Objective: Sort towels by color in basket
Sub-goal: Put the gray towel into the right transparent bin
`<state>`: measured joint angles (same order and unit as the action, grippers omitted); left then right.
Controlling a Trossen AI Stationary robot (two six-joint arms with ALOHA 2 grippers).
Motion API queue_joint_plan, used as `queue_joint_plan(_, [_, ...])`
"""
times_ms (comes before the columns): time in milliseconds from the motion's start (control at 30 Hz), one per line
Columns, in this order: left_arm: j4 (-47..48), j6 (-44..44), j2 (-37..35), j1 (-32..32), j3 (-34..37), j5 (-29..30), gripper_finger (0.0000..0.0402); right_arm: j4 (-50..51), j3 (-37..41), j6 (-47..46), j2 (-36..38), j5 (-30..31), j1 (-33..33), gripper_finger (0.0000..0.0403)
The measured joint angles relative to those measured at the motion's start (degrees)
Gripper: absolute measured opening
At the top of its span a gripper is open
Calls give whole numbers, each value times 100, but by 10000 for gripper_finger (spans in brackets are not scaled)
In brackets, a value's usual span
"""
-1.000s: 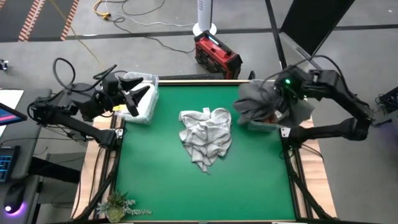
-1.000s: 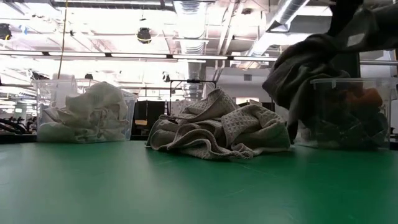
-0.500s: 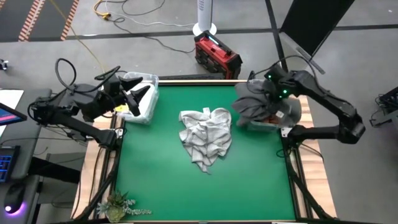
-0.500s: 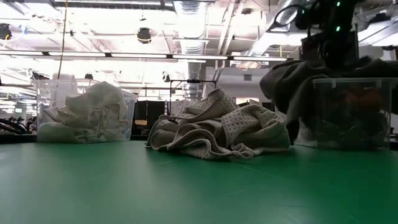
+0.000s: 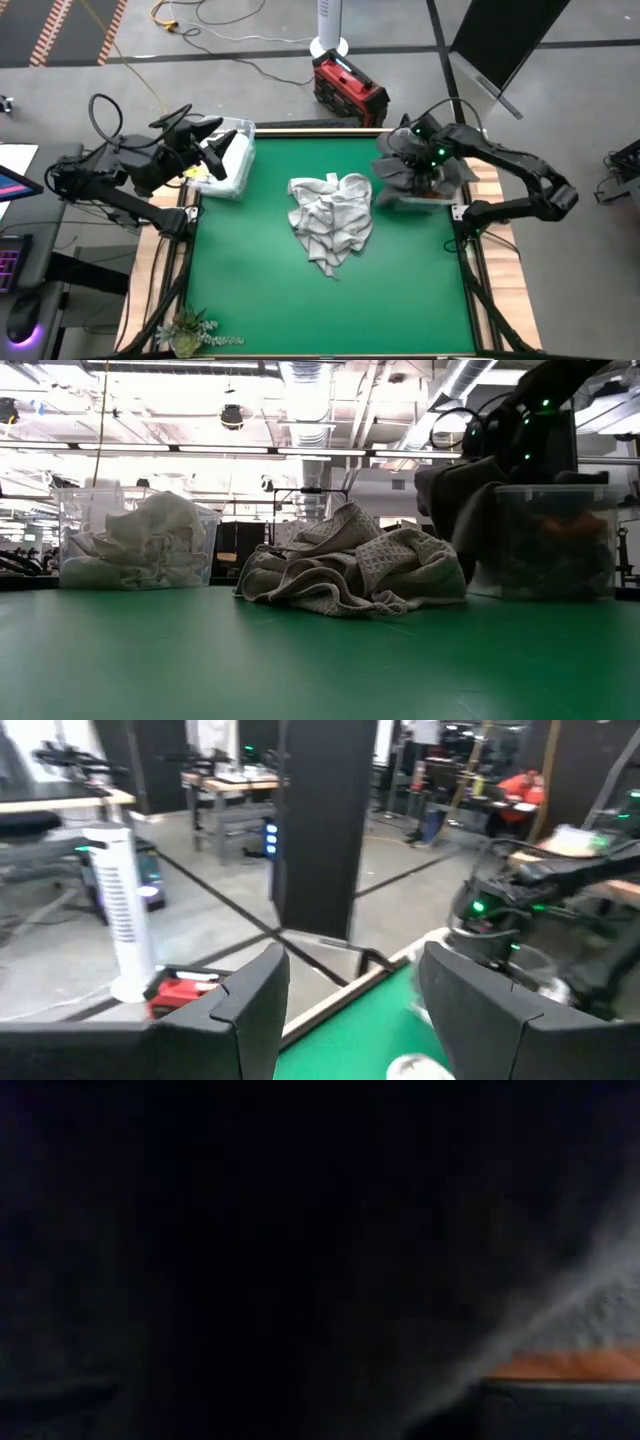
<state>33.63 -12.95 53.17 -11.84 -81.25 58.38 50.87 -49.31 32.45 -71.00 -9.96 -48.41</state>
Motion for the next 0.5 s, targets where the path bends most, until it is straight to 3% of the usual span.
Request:
queue_joint_plan(133, [11, 241, 13, 0, 0, 109, 214, -286, 22, 98, -353, -1194, -11, 29])
queue_joint_plan(200, [3, 286, 11, -1, 0, 160, 214, -492, 27, 103, -472, -1515, 9, 28])
queue_joint_plan(333, [20, 328, 11, 0, 0, 478, 214, -731, 25, 300, -710, -1203, 7, 33])
queue_joint_plan(500, [191, 521, 14, 0, 0, 697, 214, -966, 119, 603, -1207, -126, 20, 37])
